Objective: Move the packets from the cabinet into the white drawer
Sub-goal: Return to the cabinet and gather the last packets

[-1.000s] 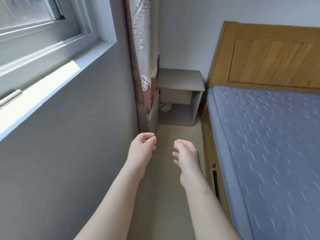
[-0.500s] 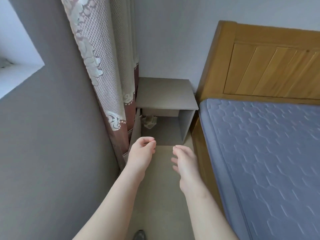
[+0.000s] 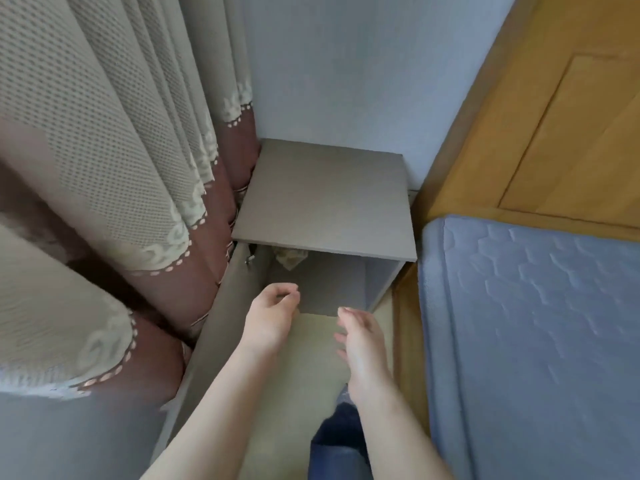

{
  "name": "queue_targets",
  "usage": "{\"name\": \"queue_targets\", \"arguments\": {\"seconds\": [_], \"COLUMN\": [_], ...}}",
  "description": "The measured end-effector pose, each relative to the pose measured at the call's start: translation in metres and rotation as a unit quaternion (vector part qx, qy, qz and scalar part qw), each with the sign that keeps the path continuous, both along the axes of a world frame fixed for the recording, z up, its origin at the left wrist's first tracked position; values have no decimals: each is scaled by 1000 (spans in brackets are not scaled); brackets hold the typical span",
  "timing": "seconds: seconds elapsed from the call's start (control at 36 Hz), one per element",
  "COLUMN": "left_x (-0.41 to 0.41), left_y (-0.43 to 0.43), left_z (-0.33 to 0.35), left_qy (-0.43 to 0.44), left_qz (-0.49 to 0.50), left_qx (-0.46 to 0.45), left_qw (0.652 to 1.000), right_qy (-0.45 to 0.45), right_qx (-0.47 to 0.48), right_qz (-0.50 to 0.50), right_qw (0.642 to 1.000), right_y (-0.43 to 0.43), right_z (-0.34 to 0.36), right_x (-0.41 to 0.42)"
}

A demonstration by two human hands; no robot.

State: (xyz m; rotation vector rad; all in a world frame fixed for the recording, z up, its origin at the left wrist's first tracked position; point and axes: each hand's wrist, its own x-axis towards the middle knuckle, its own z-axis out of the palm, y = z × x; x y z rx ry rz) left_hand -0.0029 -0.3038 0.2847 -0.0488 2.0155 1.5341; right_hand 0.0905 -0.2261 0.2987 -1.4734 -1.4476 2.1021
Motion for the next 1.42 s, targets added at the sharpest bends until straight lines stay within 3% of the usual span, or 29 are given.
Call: {"name": "queue_targets", "arguments": {"seconds": [0.28, 0.56, 0.86, 0.94, 1.06, 1.22, 1.31, 1.42], "left_x": [-68, -132, -221, -247, -275, -292, -301, -321], "left_y": [91, 117, 138, 147, 154, 153, 157, 172], "left_z": [-101, -304, -511, -555, -592, -613, -613, -615], "left_qy": [-20, -48, 21, 61, 132, 170, 219, 310], "left_qz": [62, 49, -43, -59, -76, -111, -153, -209], "left_qx": [-19, -73, -114, -128, -159, -209, -247, -297], "left_qw": [998, 995, 992, 988, 975, 957, 932, 878], "right_qy": [-51, -61, -81, -78, -86, -125, -123, -181], "right_qx": [-7, -7, 132, 201, 284, 301, 286, 317], "right_qz": [92, 120, 147, 197, 208, 209, 200, 290], "right_qw": [994, 991, 977, 956, 932, 922, 929, 885], "right_y": [100, 118, 173, 189, 204, 226, 241, 257], "right_z": [-109, -314, -544, -591, -634, -657, -657, -656], "right_x": [-87, -162, -254, -284, -311, -303, -301, -309]}}
